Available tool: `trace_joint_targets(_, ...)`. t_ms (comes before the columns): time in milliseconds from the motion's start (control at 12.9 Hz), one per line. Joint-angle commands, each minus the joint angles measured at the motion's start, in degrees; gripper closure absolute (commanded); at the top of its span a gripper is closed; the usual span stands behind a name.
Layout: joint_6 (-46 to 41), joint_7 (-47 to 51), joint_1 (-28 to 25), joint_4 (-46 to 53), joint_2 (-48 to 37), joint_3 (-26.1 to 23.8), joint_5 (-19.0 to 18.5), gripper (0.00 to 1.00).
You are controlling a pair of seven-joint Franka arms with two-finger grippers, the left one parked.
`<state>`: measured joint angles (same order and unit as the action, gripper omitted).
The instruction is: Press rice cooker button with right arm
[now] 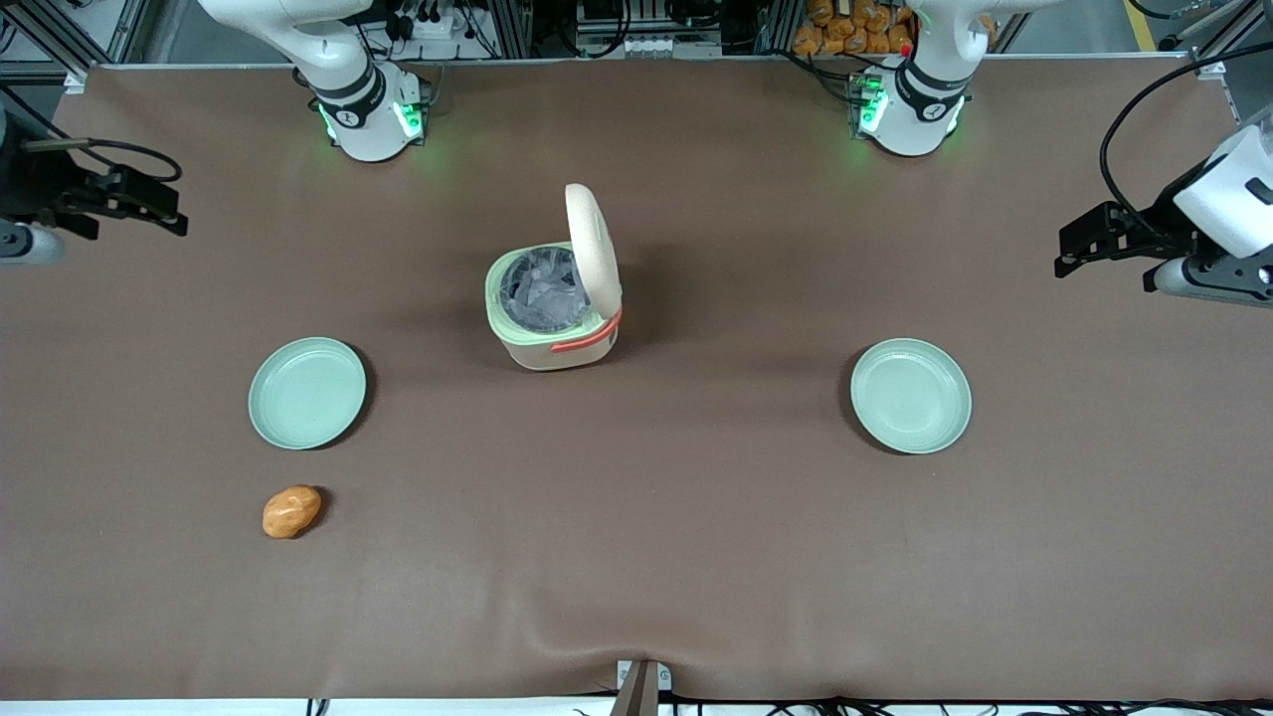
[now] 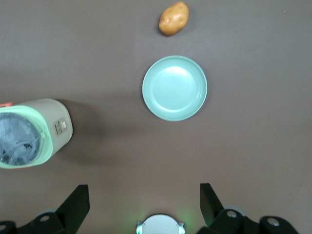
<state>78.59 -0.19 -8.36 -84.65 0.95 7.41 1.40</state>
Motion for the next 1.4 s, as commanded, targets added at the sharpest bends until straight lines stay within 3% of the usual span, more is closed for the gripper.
trace_joint_targets(0,2.6,-0.6,0.2,-2.8,-0.9,-0.3,-0.8,0.00)
trace_joint_targets(1320,9.0,-2.1,1.7,-6.3,-7.3,-0.1,-1.1,0.00)
